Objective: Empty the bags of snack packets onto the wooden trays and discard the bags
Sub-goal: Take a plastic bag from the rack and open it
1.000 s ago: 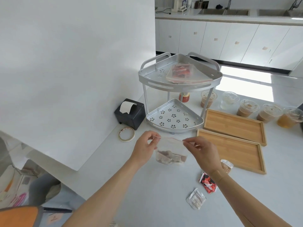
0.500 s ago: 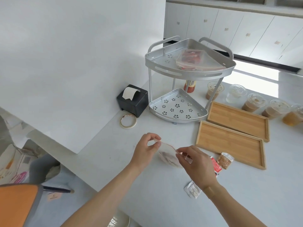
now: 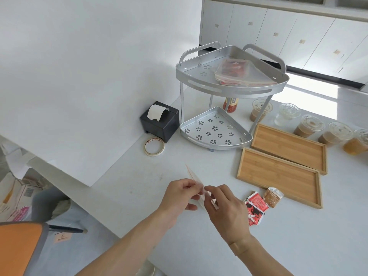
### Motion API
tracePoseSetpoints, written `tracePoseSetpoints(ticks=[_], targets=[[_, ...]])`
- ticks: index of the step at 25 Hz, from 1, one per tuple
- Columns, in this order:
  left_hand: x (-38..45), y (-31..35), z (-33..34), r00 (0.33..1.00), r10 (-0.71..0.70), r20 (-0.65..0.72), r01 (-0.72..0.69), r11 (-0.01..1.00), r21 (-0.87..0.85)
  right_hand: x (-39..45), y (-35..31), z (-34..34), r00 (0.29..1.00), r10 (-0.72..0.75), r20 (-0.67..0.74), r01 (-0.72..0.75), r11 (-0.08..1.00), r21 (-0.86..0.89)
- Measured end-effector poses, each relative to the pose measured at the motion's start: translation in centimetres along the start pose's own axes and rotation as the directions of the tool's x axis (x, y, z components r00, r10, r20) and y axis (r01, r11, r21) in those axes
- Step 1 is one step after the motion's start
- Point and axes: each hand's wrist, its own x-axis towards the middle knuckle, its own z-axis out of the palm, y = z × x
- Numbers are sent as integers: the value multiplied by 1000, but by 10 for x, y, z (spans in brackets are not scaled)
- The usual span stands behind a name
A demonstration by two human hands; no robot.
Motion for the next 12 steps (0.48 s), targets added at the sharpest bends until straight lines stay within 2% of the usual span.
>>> tracePoseSetpoints(ticks=[3, 6, 12], targets=[[-1, 1, -5, 1000, -15, 20, 14, 999, 32, 2, -4, -9, 973, 154, 171, -176, 978, 116], [-2, 3, -9, 1000, 9, 13, -10, 995, 99, 7, -7, -18, 891, 256, 376, -340, 924, 177], [2, 5, -14, 997, 44, 69, -56, 984, 171, 26, -4, -21, 745, 300, 596, -556, 773, 305]])
